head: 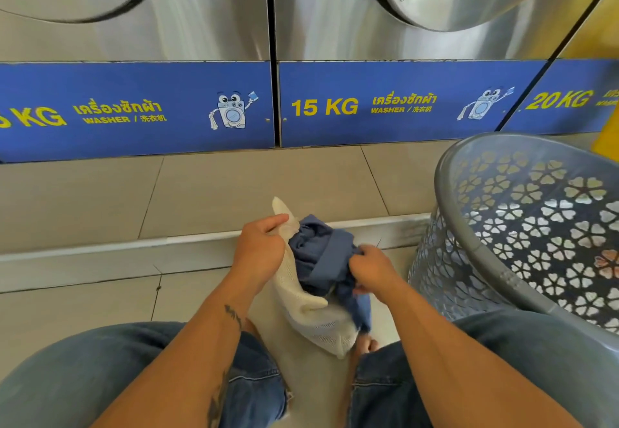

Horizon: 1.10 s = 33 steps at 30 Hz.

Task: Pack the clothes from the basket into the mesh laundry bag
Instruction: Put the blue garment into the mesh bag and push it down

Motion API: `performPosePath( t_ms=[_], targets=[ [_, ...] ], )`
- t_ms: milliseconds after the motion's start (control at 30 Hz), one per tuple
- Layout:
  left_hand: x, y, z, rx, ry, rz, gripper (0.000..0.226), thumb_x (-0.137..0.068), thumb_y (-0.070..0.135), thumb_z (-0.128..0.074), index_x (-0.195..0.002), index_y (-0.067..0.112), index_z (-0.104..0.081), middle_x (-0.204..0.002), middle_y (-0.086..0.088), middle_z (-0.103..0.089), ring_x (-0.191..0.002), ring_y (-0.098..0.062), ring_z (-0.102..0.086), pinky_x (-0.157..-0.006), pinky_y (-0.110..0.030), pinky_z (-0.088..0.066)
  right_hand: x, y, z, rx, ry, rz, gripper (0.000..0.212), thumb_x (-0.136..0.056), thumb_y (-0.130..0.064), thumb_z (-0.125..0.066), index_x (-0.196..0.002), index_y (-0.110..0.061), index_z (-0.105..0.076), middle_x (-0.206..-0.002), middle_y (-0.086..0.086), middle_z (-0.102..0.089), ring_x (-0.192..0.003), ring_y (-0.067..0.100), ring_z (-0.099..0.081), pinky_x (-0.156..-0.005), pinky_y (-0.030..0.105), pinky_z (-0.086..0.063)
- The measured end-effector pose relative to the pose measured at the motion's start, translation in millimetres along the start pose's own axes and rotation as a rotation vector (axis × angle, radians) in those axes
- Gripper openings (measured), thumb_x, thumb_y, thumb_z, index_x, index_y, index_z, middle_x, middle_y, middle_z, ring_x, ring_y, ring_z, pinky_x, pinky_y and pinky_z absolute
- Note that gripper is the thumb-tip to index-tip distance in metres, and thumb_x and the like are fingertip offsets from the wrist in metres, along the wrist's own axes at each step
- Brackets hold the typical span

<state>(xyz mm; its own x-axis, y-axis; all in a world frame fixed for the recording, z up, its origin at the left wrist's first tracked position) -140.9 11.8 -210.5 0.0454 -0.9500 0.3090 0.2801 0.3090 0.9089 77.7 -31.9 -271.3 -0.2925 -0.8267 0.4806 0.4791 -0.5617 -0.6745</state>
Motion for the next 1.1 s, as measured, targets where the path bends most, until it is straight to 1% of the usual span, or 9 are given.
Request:
performPosePath(
  t_ms=[100,200,333,467,767,867,967,1033,1100],
  targets=[
    [1.7,1.8,-2.0,0.008,-0.023,-0.006,0.041,-0.089,0.007,-0.05,-0.117,0.03,-0.068,-0.123,0.004,-0.065,-0.086,-0.008,-0.063,-0.076,-0.027,-0.054,7.1,-36.4,12.1,-0.178,0.09,0.16,0.03,-0.077,0.002,-0.042,-0.089,-0.017,-0.061,-0.082,0.004,-0.065,-0.074,0.022,-0.059,-0.056,0.029,-0.046],
    [3.8,4.7,-3.0,0.009,-0.022,-0.008,0.038,-0.09,0.01,-0.052,-0.118,0.029,-0.068,-0.122,0.007,-0.065,-0.084,-0.005,-0.063,-0.073,-0.021,-0.051,9.9,-60.1,1.1,-0.387,-0.05,0.216,0.047,-0.082,0.007,-0.041,-0.113,-0.022,-0.061,-0.109,0.005,-0.068,-0.097,0.021,-0.065,-0.083,0.037,-0.058],
    [4.0,8.1,0.0,0.053,0.004,-0.002,0.034,-0.089,0.011,-0.056,-0.117,0.025,-0.069,-0.119,0.004,-0.067,-0.1,-0.014,-0.063,-0.091,-0.032,-0.051,7.6,-67.2,-32.3,-0.495,-0.263,0.109,0.03,-0.091,-0.016,-0.047,-0.114,-0.022,-0.065,-0.116,0.014,-0.068,-0.107,0.03,-0.064,-0.097,0.046,-0.052],
    [5.8,5.5,-2.1,0.052,-0.031,-0.003,0.027,-0.089,0.015,-0.062,-0.113,0.022,-0.072,-0.113,0.004,-0.068,-0.095,-0.01,-0.062,-0.084,-0.024,-0.049,0.9,-41.3,-67.8,-0.089,-0.284,0.147,0.02,-0.096,-0.013,-0.04,-0.088,-0.015,-0.058,-0.093,0.012,-0.064,-0.087,0.026,-0.058,-0.075,0.036,-0.044],
    [7.9,3.8,-4.6,-0.082,-0.108,0.006,0.05,-0.085,-0.004,-0.045,-0.111,0.029,-0.072,-0.114,0.001,-0.068,-0.089,-0.013,-0.064,-0.074,-0.027,-0.056,-25.8,-4.3,-43.4,0.736,-0.221,0.245,0.028,-0.098,-0.029,-0.047,-0.111,-0.011,-0.064,-0.119,0.011,-0.066,-0.114,0.029,-0.058,-0.081,0.028,-0.037],
    [9.0,11.2,-12.8,-0.096,-0.144,-0.012,0.049,-0.085,0.0,-0.045,-0.116,0.029,-0.07,-0.118,0.004,-0.067,-0.093,-0.011,-0.062,-0.078,-0.028,-0.054,-24.1,-8.2,-23.4,0.474,-0.137,0.157,0.028,-0.094,-0.016,-0.05,-0.122,-0.011,-0.051,-0.111,0.014,-0.063,-0.097,0.027,-0.061,-0.076,0.028,-0.046],
    [13.1,16.9,-12.3,-0.1,-0.133,-0.006,0.046,-0.083,0.005,-0.048,-0.119,0.026,-0.068,-0.121,0.004,-0.065,-0.1,-0.013,-0.059,-0.088,-0.03,-0.05,-20.6,-6.6,1.0,0.019,0.031,0.032,0.057,-0.081,-0.015,-0.06,-0.127,-0.014,-0.027,-0.117,0.016,-0.057,-0.083,0.017,-0.056,-0.06,0.029,-0.045],
    [16.8,17.7,-10.9,-0.095,-0.129,-0.008,0.042,-0.083,0.007,-0.05,-0.118,0.023,-0.069,-0.121,0.002,-0.066,-0.101,-0.014,-0.06,-0.092,-0.032,-0.049,-22.1,-4.6,11.7,-0.014,0.074,-0.044,0.089,-0.076,-0.021,-0.063,-0.149,-0.018,-0.013,-0.143,0.018,-0.036,-0.116,0.033,-0.052,-0.084,0.038,-0.05],
    [18.3,16.5,-9.2,-0.109,-0.137,-0.003,0.042,-0.082,0.005,-0.05,-0.115,0.023,-0.07,-0.12,0.001,-0.067,-0.1,-0.015,-0.061,-0.087,-0.03,-0.05,-25.9,-6.8,13.1,0.173,0.016,-0.092,0.102,-0.072,-0.022,-0.061,-0.157,-0.029,-0.004,-0.157,0.014,-0.012,-0.142,0.04,-0.021,-0.108,0.049,-0.034]
  ],
)
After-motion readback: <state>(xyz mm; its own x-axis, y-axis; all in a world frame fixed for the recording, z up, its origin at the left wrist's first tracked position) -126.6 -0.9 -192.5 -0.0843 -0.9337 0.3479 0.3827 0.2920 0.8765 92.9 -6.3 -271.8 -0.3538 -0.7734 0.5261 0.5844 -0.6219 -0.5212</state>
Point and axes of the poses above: each hand's wrist, its own x-axis away from the middle knuckle, its own z-axis out of the back of the hand, y = z × x, the point moved 6 cm from there along -x, towards the middle knuckle
